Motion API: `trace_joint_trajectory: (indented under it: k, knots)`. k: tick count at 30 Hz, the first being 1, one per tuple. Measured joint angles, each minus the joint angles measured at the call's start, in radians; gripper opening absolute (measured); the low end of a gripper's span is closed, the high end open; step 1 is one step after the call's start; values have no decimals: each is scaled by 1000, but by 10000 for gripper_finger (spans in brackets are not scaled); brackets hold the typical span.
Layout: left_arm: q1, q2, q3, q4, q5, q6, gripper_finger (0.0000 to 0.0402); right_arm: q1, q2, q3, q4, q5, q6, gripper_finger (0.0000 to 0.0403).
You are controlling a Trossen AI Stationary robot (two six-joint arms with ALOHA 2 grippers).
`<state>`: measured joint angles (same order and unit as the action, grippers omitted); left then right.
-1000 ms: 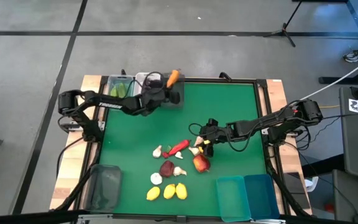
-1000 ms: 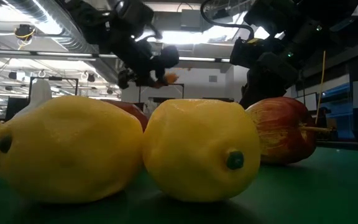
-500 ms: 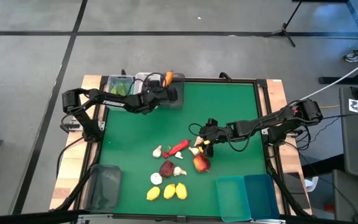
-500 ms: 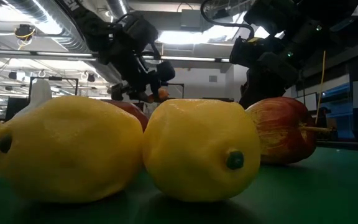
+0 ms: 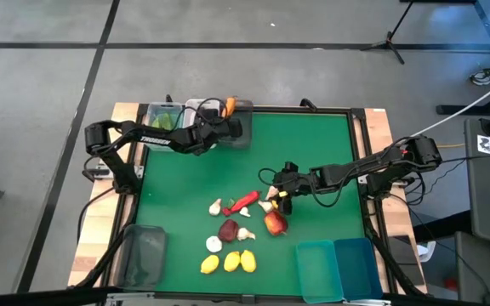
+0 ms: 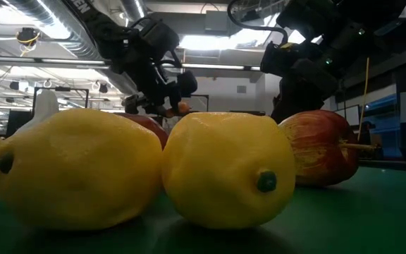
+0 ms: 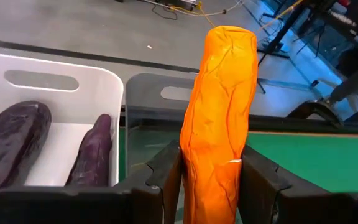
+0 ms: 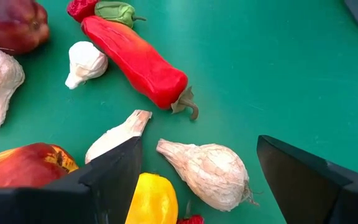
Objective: Sort produce into baskets
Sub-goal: Put the orange chili pepper into the top black bin, then put the red chili pepper into the top black bin
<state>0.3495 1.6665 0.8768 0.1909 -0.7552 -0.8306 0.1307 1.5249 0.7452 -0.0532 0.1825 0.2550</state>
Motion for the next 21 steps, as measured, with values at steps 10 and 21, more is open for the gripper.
trace_joint_trajectory:
  k: [10,21]
  knots:
    - [21,0,0,22,71,79,201,0,0,0,0,0,2,317]
    - [-2,-17,0,37,214,217,249,0,0,0,-1,0,2,317]
